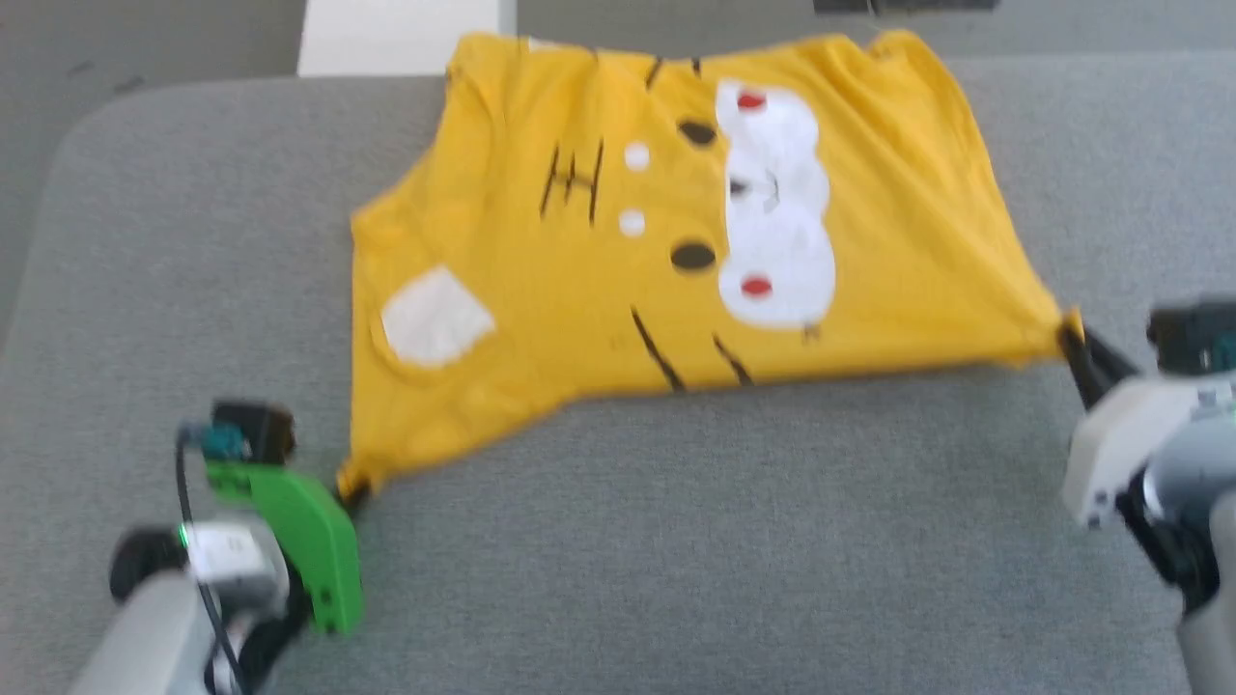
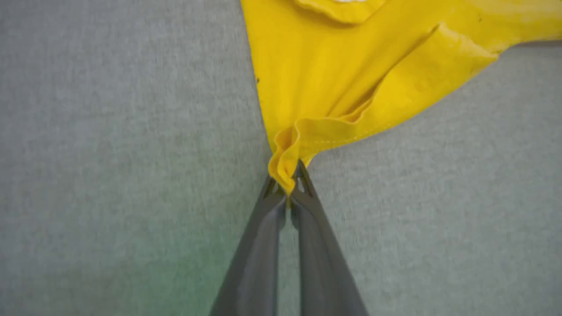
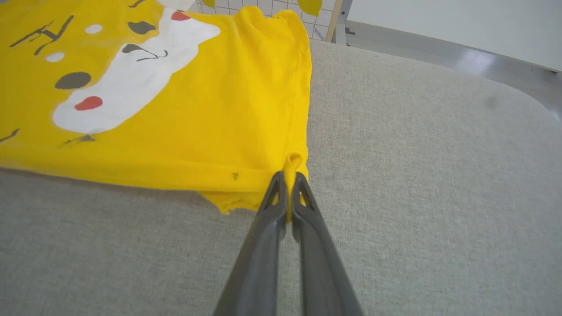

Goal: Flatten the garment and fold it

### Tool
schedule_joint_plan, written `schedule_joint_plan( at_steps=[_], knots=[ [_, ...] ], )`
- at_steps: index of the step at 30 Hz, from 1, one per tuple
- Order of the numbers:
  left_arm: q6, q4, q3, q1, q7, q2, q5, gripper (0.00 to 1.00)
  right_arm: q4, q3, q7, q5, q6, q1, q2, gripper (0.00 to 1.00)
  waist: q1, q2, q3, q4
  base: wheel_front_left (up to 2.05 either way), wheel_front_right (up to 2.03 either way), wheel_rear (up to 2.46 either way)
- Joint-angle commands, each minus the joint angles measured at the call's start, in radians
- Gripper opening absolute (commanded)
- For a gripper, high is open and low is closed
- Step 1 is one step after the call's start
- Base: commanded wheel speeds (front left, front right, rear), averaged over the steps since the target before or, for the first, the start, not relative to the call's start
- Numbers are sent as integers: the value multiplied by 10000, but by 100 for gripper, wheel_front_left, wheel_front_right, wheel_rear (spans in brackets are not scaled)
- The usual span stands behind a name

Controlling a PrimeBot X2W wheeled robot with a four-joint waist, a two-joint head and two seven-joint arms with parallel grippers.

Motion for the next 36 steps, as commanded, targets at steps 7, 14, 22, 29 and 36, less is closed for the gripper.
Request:
schedule_joint_plan(
  at_steps=[7, 14, 22, 29, 36],
  knots=[
    [907, -1770, -164, 2912, 1359, 303, -701, 0, -839, -1060, 390, -162, -17, 2308, 629, 0, 1, 0, -1095, 339, 0, 0, 0],
    [1338, -2686, -399, 4346, 1657, 566, -598, 0, -1186, -1531, 1129, -274, -17, 3885, 1006, 0, 1, 0, -1390, 352, 0, 0, 0],
    [1508, -2813, -396, 4283, -1648, 262, 1228, 0, -1461, -1871, -148, -664, -17, 4675, 1855, 0, 1, 0, -1561, 336, 0, 0, 0],
    [1639, -1827, -679, 3270, -4949, -522, 2674, 0, -1413, -1484, -2157, -960, -17, 4578, 2064, 0, 1, 0, -1656, 231, 0, 0, 0],
    [1467, -1087, -757, 1524, -5876, -598, 3306, 0, -1544, -1088, -2496, -1012, -17, 3768, 1641, 0, 1, 0, -1525, 53, 0, 0, 0]
  ],
)
